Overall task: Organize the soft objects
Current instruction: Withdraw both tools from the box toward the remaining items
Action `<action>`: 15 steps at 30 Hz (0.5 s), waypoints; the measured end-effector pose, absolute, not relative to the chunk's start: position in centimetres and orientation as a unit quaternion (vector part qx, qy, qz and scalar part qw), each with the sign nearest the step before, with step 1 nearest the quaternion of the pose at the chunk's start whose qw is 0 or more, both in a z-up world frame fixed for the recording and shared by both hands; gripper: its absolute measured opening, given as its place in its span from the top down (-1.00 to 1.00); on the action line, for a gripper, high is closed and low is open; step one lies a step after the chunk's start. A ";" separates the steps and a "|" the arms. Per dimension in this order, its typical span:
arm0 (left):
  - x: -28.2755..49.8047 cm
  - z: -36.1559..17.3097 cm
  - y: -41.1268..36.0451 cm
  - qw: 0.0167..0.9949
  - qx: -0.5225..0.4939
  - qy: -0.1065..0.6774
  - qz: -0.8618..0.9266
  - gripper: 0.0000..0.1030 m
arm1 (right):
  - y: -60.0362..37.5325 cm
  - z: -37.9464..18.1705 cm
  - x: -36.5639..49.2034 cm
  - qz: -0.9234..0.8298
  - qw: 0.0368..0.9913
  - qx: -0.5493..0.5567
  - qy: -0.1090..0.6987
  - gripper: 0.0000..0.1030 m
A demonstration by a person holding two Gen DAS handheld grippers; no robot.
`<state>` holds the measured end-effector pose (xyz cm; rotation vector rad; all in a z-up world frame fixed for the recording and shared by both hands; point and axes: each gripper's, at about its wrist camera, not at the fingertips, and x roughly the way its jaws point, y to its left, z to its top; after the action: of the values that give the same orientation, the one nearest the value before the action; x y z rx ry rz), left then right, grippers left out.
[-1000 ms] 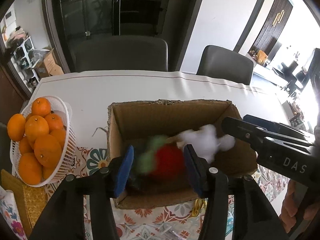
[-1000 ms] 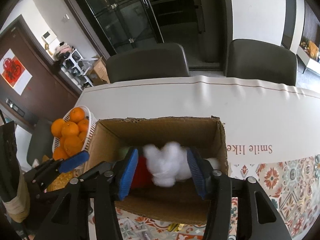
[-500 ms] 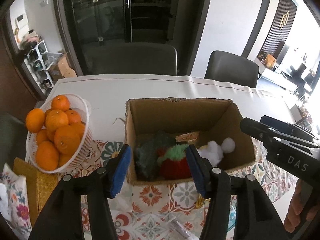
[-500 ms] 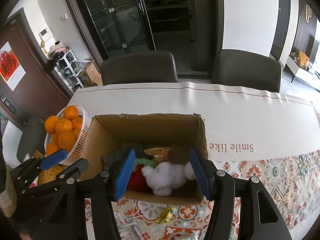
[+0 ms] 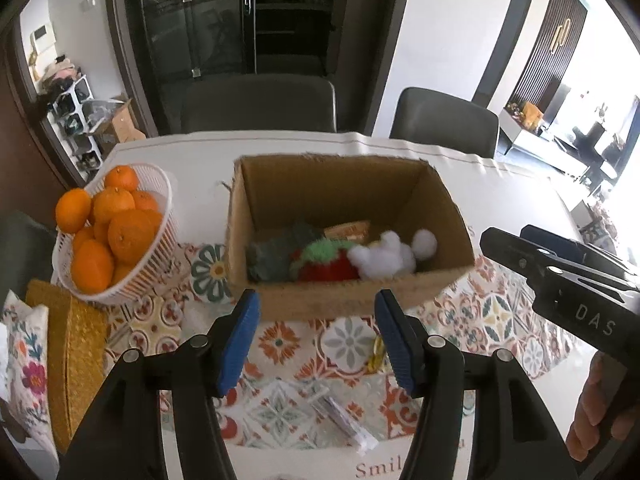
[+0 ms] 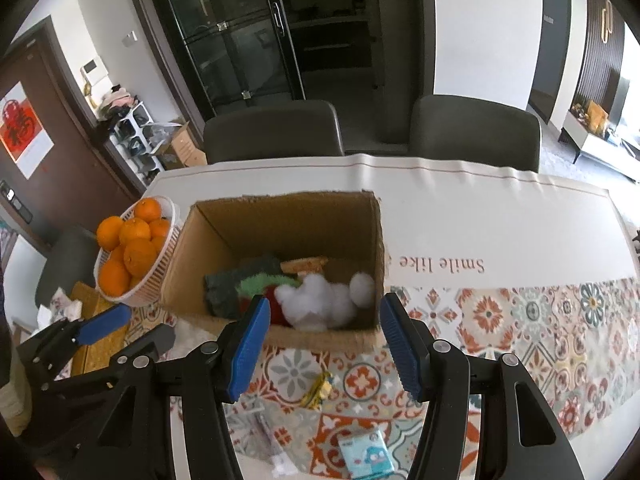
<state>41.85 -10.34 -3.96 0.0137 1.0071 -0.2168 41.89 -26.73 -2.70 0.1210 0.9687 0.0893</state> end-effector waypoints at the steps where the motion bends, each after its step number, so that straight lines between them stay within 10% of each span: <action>1: 41.5 -4.1 -10.4 0.869 0.005 0.483 -0.106 -0.14 | -26.8 -2.8 41.5 0.042 0.882 0.057 0.467 -0.14; 15: 36.6 -7.8 -11.3 0.850 -0.003 0.517 -0.103 -0.14 | -27.9 -6.7 36.4 0.039 0.860 0.051 0.506 -0.14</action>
<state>36.58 -11.26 -7.81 -0.0064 1.0901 -0.2164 36.44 -27.93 -6.67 0.1063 1.0619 0.0828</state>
